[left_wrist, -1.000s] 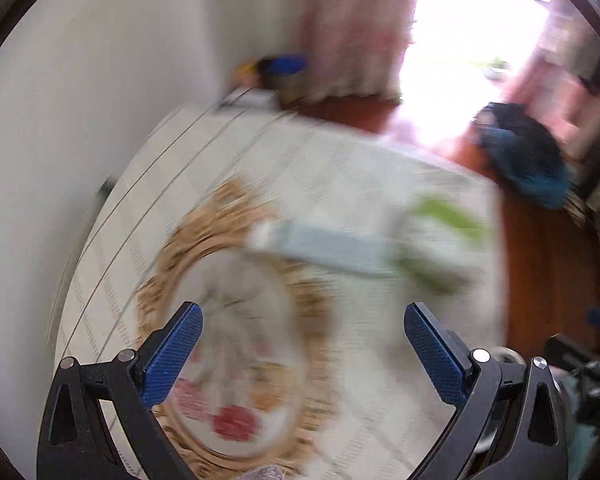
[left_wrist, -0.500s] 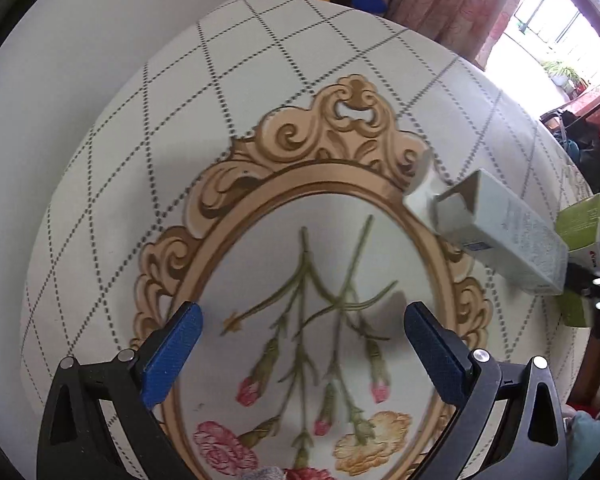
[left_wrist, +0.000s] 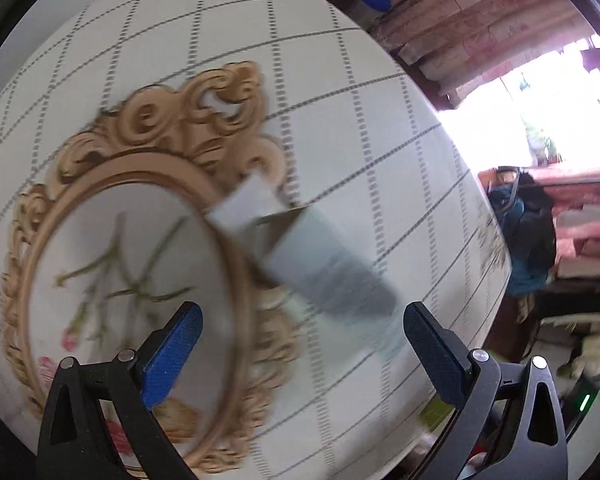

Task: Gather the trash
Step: 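Grasp the green-and-white medicine box with the right tool while the left tool grasps the pale blue box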

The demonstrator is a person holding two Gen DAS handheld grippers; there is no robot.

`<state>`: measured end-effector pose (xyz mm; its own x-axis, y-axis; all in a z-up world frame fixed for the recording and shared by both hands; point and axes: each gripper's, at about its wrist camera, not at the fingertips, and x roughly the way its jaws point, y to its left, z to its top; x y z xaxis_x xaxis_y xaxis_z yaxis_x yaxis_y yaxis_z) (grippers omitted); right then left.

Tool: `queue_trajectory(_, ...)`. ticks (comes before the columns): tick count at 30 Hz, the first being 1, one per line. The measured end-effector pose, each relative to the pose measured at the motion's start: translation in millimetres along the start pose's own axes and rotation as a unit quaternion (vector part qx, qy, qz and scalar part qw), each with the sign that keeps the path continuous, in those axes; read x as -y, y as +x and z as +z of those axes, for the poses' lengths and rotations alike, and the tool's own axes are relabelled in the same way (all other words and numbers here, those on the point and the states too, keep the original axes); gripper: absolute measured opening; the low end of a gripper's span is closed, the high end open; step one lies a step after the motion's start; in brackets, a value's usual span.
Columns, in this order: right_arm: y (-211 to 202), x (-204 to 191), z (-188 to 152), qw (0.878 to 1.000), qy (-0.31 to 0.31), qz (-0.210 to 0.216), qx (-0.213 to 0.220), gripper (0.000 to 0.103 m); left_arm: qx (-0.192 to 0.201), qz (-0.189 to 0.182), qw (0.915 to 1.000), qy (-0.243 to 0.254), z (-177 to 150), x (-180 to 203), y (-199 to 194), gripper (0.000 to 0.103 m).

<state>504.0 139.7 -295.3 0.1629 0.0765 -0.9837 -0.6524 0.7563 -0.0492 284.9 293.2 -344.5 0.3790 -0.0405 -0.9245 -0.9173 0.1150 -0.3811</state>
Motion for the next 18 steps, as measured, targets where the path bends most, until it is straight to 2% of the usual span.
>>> queue_trajectory(2, -2.1, 6.9, -4.8, 1.000, 0.017, -0.003, 0.009, 0.087, 0.004, 0.011, 0.9999, -0.009, 6.7, 10.4, 6.3, 0.100)
queue_trajectory(3, -2.9, 9.7, -5.9, 1.000, 0.024, -0.004, 0.011, 0.087, 0.007, 0.026, 0.9996, -0.010, 13.2, 16.5, 8.9, 0.087)
queue_trajectory(4, -3.1, 12.1, -5.3, 0.999, 0.033, -0.003, 0.014, 0.087, 0.012, 0.044, 0.9989, -0.011, 16.9, 22.5, 10.7, 0.083)
queue_trajectory(5, -2.3, 13.8, -5.2, 0.999, 0.038, -0.002, 0.014, 0.087, 0.019, 0.056, 0.9982, -0.013, 17.5, 28.2, 9.2, 0.073)
queue_trajectory(6, -3.3, 16.1, -4.3, 0.999, 0.044, 0.000, 0.015, 0.087, 0.029, 0.063, 0.9976, -0.008, 18.6, 31.5, 8.9, 0.054)
queue_trajectory(8, -3.9, 19.1, -6.9, 0.999, 0.051, 0.010, 0.014, 0.087, 0.046, 0.081, 0.9954, 0.020, 18.6, 39.9, 8.0, 0.050)
queue_trajectory(12, 0.8, 9.4, -24.8, 0.999, 0.044, 0.031, 0.003, 0.087, 0.045, 0.078, 0.9924, 0.084, 2.0, 39.7, 3.0, 0.037)
queue_trajectory(15, -3.4, 1.8, -38.7, 0.998, 0.037, 0.052, -0.008, 0.087, 0.038, 0.076, 0.9847, 0.153, -18.8, 30.2, -6.9, 0.032)
queue_trajectory(16, -5.2, 2.3, -45.5, 0.997, 0.036, 0.065, -0.014, 0.087, 0.028, 0.078, 0.9796, 0.183, -29.7, 26.3, -9.0, 0.031)
queue_trajectory(18, -7.3, 3.7, -58.5, 0.996, 0.036, 0.080, -0.023, 0.087, 0.016, 0.077, 0.9740, 0.213, -46.5, 19.7, -12.7, 0.031)
